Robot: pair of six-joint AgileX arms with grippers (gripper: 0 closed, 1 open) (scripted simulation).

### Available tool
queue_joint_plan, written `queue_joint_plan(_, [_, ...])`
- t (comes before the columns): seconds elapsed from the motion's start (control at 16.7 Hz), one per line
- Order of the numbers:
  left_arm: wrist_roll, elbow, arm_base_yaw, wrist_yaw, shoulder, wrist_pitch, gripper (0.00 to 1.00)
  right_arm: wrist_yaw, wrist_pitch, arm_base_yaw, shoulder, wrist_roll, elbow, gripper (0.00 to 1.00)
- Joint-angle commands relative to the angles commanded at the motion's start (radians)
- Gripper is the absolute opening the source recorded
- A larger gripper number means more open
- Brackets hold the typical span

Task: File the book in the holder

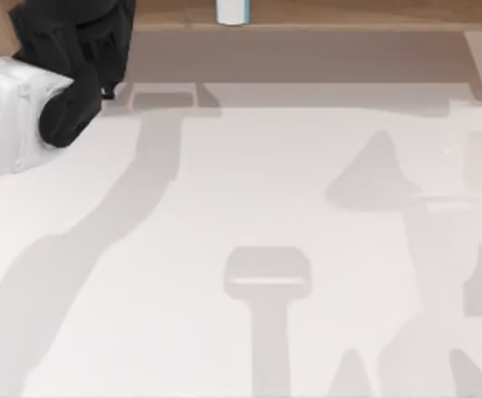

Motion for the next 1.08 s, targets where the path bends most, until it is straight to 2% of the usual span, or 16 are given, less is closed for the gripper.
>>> queue_joint_plan(0.24, [0.0, 0.199, -0.087, -0.08, 0.315, 0.106, 1.0, 0.0, 0.0, 0.0, 0.0, 0.0, 0.0, 1.0])
queue_joint_plan(0.42, [0.0, 0.292, -0.127, -0.116, 0.447, 0.156, 1.0, 0.0, 0.0, 0.0, 0.0, 0.0, 0.0, 1.0])
queue_joint_plan(1.08, [-0.001, 0.368, -0.128, -0.114, 0.514, 0.153, 1.0, 0.0, 0.0, 0.0, 0.0, 0.0, 0.0, 1.0])
